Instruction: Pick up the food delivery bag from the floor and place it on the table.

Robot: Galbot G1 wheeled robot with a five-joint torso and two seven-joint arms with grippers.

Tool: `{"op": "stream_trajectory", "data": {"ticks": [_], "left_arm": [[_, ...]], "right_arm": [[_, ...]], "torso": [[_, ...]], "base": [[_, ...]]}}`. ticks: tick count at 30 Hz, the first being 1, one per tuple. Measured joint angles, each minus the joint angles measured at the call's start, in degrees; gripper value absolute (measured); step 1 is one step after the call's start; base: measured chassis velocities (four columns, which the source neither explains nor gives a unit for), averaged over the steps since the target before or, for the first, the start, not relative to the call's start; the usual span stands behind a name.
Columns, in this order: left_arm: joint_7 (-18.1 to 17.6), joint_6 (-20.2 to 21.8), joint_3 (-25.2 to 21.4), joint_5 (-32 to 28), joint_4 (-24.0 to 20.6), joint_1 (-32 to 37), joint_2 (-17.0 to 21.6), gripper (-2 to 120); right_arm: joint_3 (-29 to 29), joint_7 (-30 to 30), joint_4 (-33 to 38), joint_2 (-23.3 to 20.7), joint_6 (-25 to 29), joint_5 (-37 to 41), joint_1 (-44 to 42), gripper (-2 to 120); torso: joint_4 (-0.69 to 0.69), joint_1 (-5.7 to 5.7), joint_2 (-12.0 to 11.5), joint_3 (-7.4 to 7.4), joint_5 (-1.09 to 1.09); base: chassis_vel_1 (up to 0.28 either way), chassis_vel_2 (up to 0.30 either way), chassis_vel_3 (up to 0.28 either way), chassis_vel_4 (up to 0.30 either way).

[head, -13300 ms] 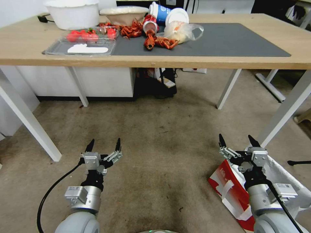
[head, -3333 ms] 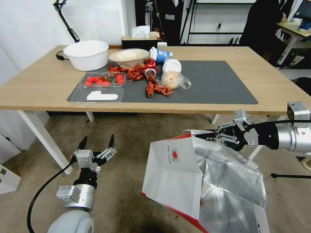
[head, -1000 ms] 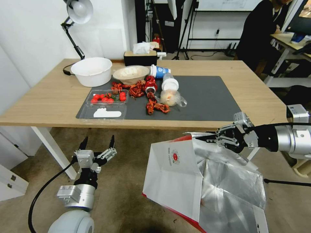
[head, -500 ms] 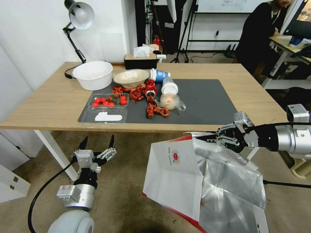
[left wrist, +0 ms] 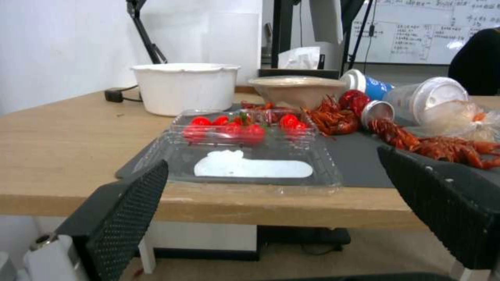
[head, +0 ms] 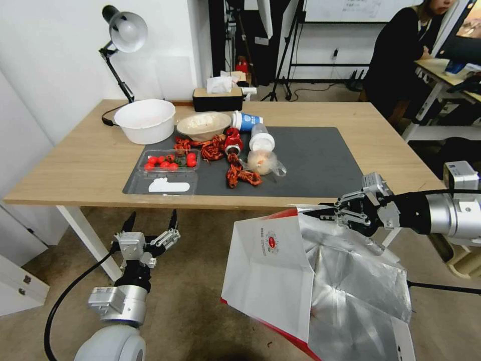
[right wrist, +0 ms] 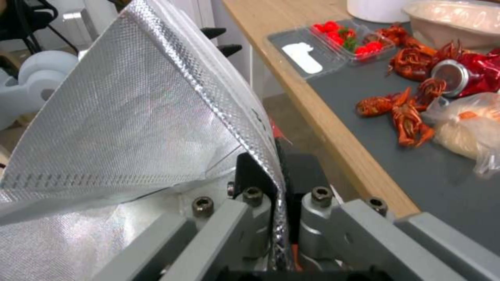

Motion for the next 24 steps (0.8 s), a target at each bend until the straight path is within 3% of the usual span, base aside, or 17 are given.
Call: {"op": "stream_trajectory", "data": {"ticks": [24], "left_arm": [[0.0,-0.1,0.1,0.0,0.0,0.1,0.0,100]], "right_arm": [[-0.1,0.0,0.2,0.2,0.1,-0.2,-0.1,0]], "torso": [[0.00,2.89,6.7,3.75,0.00]], "base": [[0.000,0.000,0.000,0.000]]}}
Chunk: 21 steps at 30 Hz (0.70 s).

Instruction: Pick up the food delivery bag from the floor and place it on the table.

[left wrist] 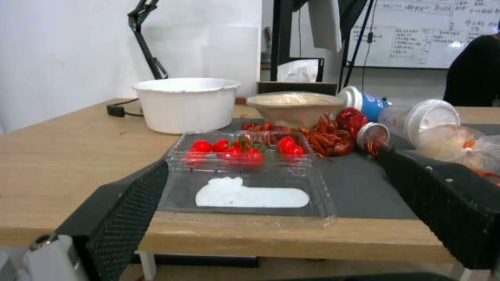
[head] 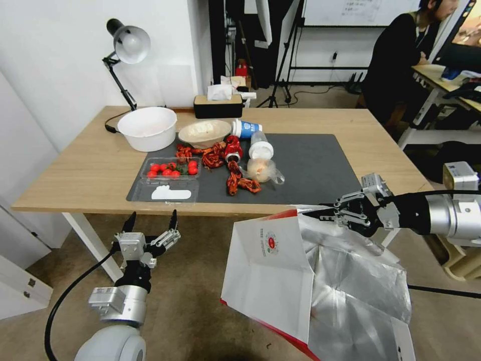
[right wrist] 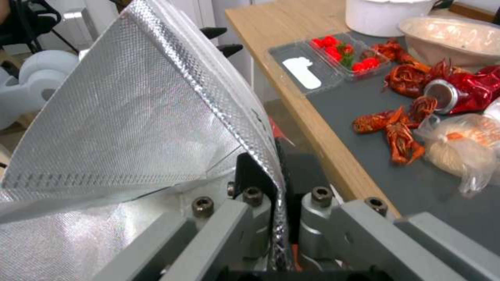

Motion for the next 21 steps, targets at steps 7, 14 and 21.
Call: {"op": "stream_trajectory", "data": {"ticks": [7,14,21], "left_arm": [[-0.8,0.5,0.5,0.3,-0.3,0.1,0.0,100],[-0.7,0.5,0.4,0.4,-0.4,0.1,0.2,100],[-0.7,0.0,0.3,0.4,-0.2,0.0,0.3,100]], "right_arm": [[0.0,0.0,0.1,0.0,0.0,0.0,0.0,0],[0.0,0.1,0.1,-0.1,0.0,0.0,0.0,0],[0.1,0.2,0.3,-0.2,-0.1,0.4,0.0,0]], "torso": [[0.00,0.81,1.7,0.90,0.00],[0.00,0.89,1.9,0.97,0.00],[0.00,0.80,1.7,0.84,0.00]], "base": [[0.000,0.000,0.000,0.000],[0.000,0.000,0.000,0.000],[0.000,0.000,0.000,0.000]]}}
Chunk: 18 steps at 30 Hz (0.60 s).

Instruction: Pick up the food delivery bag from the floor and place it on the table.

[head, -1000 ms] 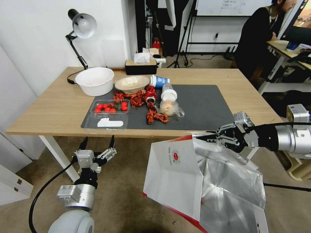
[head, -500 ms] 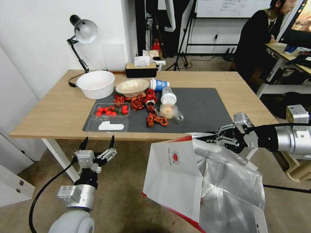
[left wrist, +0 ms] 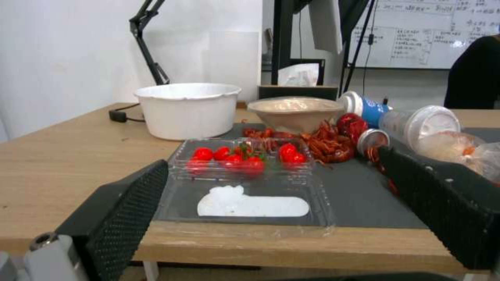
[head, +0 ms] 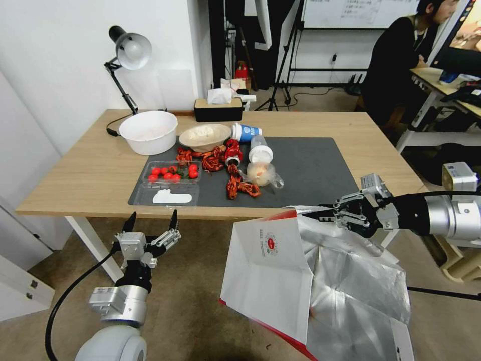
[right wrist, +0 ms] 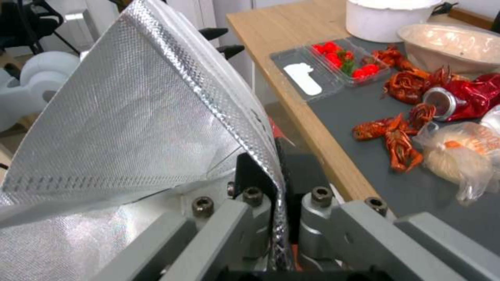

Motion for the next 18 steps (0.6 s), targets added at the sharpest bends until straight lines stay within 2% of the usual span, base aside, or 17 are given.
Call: {"op": "stream_trajectory", "data": {"ticks": [8,18], "left_arm": [[0.0,-0.5,0.0,0.1,0.7,-0.1,-0.2,100],[0.1,-0.7,0.1,0.3,0.7,-0.1,-0.3,100]], "right_arm": [[1.3,0.1,0.4,0.1,-0.1,1.6,0.5,0],[9.4,3.5,1.4,0.5,-1.3,12.0,1.4,0]], "torso": [[0.00,-0.09,-0.2,-0.10,-0.01],[0.00,-0.17,-0.4,-0.20,0.00]], "base": [[0.000,0.000,0.000,0.000],[0.000,0.000,0.000,0.000]]}}
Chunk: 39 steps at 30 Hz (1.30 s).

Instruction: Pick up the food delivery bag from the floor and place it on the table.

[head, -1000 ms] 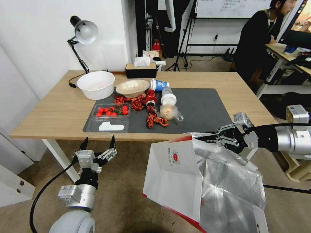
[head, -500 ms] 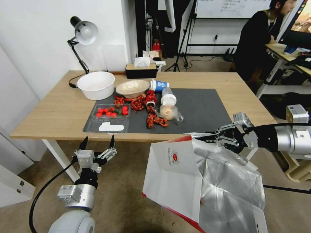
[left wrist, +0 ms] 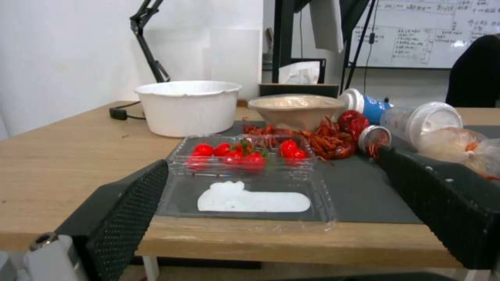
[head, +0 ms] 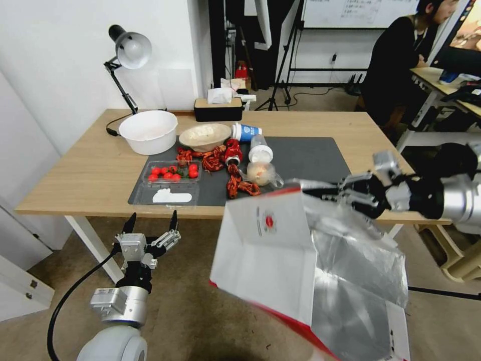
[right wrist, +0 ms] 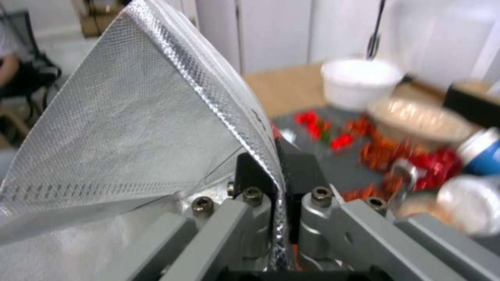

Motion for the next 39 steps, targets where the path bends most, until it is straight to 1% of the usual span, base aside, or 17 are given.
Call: {"op": "stream_trajectory", "data": {"ticks": [2,5,6,8,9,10,12,13,14,15,16,17,21,22,24,30,39], "left_arm": [[0.0,0.0,0.1,0.0,0.0,0.0,0.0,100],[0.1,0.0,0.4,0.2,0.3,-0.1,-0.2,100],[0.1,0.0,0.4,0.2,0.3,-0.1,-0.2,100],[0.2,-0.1,0.5,0.3,0.4,-0.1,-0.3,100],[0.2,-0.1,0.5,0.3,0.4,-0.1,-0.3,100],[0.2,-0.2,0.5,0.3,0.4,-0.1,-0.3,100],[0.2,-0.3,0.5,0.4,0.4,-0.1,-0.3,100],[0.2,-0.3,0.5,0.4,0.4,-0.1,-0.3,100],[0.2,-0.3,0.5,0.4,0.4,-0.1,-0.3,100],[0.3,-0.4,0.5,0.4,0.5,-0.1,-0.3,100],[0.3,-0.4,0.6,0.4,0.5,-0.1,-0.3,100],[0.3,-0.4,0.6,0.4,0.5,-0.1,-0.3,100],[0.5,-0.4,0.9,0.7,0.6,-0.1,-0.5,100],[0.5,-0.4,0.9,0.7,0.6,-0.1,-0.5,100],[0.6,-0.4,1.1,0.9,0.6,-0.1,-0.7,100],[0.8,-0.4,1.2,1.1,0.5,0.0,-0.8,100],[0.8,-0.7,1.2,1.3,0.4,0.3,-1.1,100]], "right_arm": [[0.9,0.8,0.2,0.2,-0.2,1.4,0.5,0],[1.8,5.3,0.9,0.9,-0.3,5.7,4.1,0],[1.8,5.3,0.9,0.9,-0.3,5.7,4.1,0],[1.4,10.2,1.1,1.3,0.4,7.9,7.2,0],[1.4,10.2,1.1,1.3,0.4,7.9,7.2,0],[1.0,13.0,0.8,1.5,0.8,8.7,9.0,0],[0.7,15.4,0.4,1.7,1.3,9.3,10.4,0],[0.7,15.4,0.4,1.7,1.3,9.3,10.4,0],[0.6,17.5,0.1,2.0,1.7,9.8,11.4,0],[0.4,21.7,-0.5,2.4,2.3,10.6,13.1,0],[0.3,24.3,-0.9,2.9,2.8,11.0,14.0,0],[0.3,24.3,-0.9,2.9,2.8,11.0,14.0,0],[0.3,32.9,-2.1,4.8,4.0,11.5,15.8,0],[0.3,32.9,-2.1,4.8,4.0,11.5,15.8,0],[0.3,36.6,-2.5,5.8,4.5,11.4,15.8,0],[-0.5,41.1,-2.2,7.4,5.2,10.7,15.0,0],[-2.0,49.8,0.1,11.6,4.9,9.7,13.7,0]], "torso": [[0.00,-0.01,0.0,-0.01,0.00],[0.00,-0.03,-0.1,-0.03,0.00],[0.00,-0.03,-0.1,-0.03,0.00],[0.00,-0.04,-0.1,-0.04,0.00],[0.00,-0.04,-0.1,-0.04,0.00],[0.00,-0.05,-0.1,-0.05,0.00],[0.00,-0.05,-0.1,-0.06,0.00],[0.00,-0.05,-0.1,-0.06,0.00],[0.00,-0.05,-0.1,-0.06,0.00],[0.00,-0.06,-0.1,-0.07,0.00],[0.00,-0.06,-0.1,-0.07,0.00],[0.00,-0.06,-0.1,-0.07,0.00],[0.00,-0.08,-0.2,-0.09,0.00],[0.00,-0.08,-0.2,-0.09,0.00],[0.00,-0.08,-0.2,-0.10,0.01],[0.00,-0.09,-0.2,-0.11,0.00],[0.00,-0.10,-0.2,-0.12,0.00]], "base": [[0.000,0.000,0.000,0.000],[0.000,0.000,0.000,0.000],[0.000,0.000,0.000,0.000],[0.000,0.000,0.000,0.000],[0.000,0.000,0.000,0.000],[0.000,0.000,0.000,0.000],[0.000,0.000,0.000,0.000],[0.000,0.000,0.000,0.000],[0.000,0.000,0.000,0.000],[0.000,0.000,0.000,0.000],[0.000,0.000,0.000,0.000],[0.000,0.000,0.000,0.000],[0.000,0.000,0.000,0.000],[0.000,0.000,0.000,0.000],[0.000,0.000,0.000,0.000],[0.000,0.000,0.000,0.000],[0.000,0.000,0.000,0.000]]}}
